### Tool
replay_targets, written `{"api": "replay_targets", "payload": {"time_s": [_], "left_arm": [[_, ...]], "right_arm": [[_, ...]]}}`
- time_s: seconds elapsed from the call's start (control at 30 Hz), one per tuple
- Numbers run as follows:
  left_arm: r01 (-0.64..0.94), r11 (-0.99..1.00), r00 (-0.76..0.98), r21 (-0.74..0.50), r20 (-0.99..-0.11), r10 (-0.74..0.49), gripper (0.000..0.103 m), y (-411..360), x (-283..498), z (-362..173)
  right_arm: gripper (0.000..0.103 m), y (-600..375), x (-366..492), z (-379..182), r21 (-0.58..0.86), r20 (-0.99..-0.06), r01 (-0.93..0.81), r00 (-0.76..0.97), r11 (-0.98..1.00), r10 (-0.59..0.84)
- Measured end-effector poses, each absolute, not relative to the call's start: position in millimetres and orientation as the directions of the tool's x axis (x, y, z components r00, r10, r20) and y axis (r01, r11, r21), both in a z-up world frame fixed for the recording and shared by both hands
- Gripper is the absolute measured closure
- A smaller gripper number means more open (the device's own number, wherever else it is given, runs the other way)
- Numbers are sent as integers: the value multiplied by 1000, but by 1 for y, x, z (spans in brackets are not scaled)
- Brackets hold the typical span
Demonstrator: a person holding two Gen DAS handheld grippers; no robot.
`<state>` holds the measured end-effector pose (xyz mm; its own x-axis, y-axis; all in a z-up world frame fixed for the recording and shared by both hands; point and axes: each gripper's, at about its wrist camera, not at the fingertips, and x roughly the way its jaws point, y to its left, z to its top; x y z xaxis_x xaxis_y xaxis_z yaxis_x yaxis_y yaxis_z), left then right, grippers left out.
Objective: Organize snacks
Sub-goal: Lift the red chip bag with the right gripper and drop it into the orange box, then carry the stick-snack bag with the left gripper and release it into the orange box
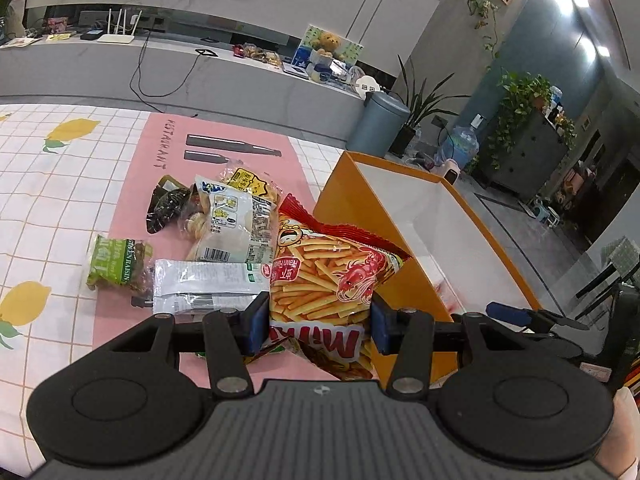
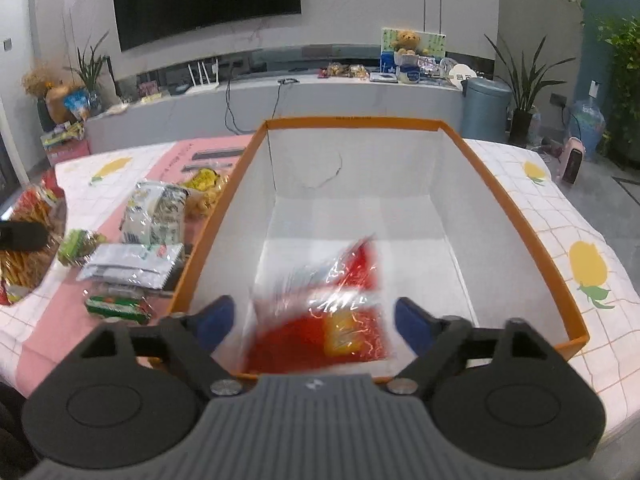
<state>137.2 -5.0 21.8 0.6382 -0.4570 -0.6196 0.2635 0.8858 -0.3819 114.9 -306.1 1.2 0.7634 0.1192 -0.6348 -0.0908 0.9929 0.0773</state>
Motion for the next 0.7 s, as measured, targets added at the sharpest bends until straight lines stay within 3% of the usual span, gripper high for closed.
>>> {"api": "replay_targets", "payload": {"time_s": [0.3, 0.7], "left_arm": [[307, 878, 640, -368, -603, -476, 47, -20, 123, 33], [411, 845, 589, -343, -607, -533, 47, -103, 122, 42]], "right_arm": [[6, -320, 97, 13, 158, -561, 35, 826, 987, 61], [6, -350, 86, 31, 170, -500, 234, 858, 957, -121]]}}
